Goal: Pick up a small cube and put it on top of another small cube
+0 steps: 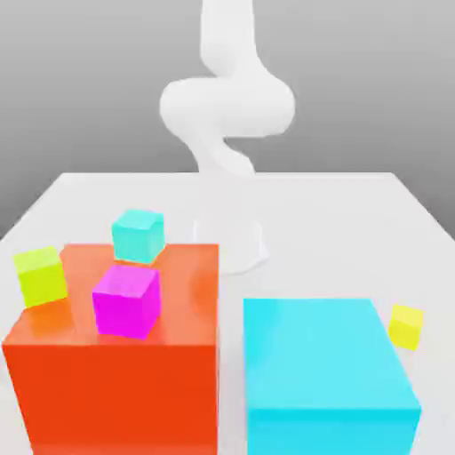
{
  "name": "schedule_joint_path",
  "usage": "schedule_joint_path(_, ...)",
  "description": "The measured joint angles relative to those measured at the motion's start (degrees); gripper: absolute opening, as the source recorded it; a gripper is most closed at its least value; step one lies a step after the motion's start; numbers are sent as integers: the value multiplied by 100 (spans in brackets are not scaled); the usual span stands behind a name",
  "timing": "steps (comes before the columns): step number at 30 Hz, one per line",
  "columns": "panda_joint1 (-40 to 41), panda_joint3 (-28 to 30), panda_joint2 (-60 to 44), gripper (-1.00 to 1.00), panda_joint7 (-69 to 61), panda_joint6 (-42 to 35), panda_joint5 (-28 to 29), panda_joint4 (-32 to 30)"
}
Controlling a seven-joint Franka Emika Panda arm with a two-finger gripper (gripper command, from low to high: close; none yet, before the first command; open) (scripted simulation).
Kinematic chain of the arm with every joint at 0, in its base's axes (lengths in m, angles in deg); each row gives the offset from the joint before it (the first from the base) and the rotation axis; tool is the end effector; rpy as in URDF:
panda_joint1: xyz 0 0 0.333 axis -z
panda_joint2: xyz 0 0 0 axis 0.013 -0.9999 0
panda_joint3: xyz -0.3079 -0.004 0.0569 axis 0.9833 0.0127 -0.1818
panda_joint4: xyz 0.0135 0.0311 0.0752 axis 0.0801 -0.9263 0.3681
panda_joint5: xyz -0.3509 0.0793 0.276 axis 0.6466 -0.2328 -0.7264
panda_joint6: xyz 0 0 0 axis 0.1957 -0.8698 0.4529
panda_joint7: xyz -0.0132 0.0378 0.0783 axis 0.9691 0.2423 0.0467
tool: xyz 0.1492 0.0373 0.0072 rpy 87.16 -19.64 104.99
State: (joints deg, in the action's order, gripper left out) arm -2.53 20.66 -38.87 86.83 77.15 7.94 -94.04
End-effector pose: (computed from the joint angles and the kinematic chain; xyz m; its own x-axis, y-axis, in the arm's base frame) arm 0.4745 0.0406 0.6216 0.5952 -0.6460 0.4780 -0.4625 -0.7618 -0.4537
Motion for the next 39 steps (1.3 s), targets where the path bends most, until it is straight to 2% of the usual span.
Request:
schedule_joint_path(9, -1136, -667, -1892, 0, -799, 1078, -230, -862)
schedule_joint_path(15, -1761, -1252, -3134, 0, -1156, 1786, -152, -1427)
schedule_joint_path(21, -2515, -1673, -4422, 0, -1112, 2488, 487, -1989)
schedule_joint_path(23, -2678, -1536, -4855, 0, -904, 2767, 861, -2026)
schedule_joint_path(27, -3213, -885, -5688, 0, -440, 3400, 1508, -1888)
schedule_joint_path(28, -3366, -708, -5886, -100, -350, 3560, 1621, -1847)
schedule_joint_path(35, -3401, -666, -5933, -100, -310, 3596, 1669, -1837)
schedule_joint_path(39, -3096, -1103, -5248, -100, -756, 3067, 1084, -1988)
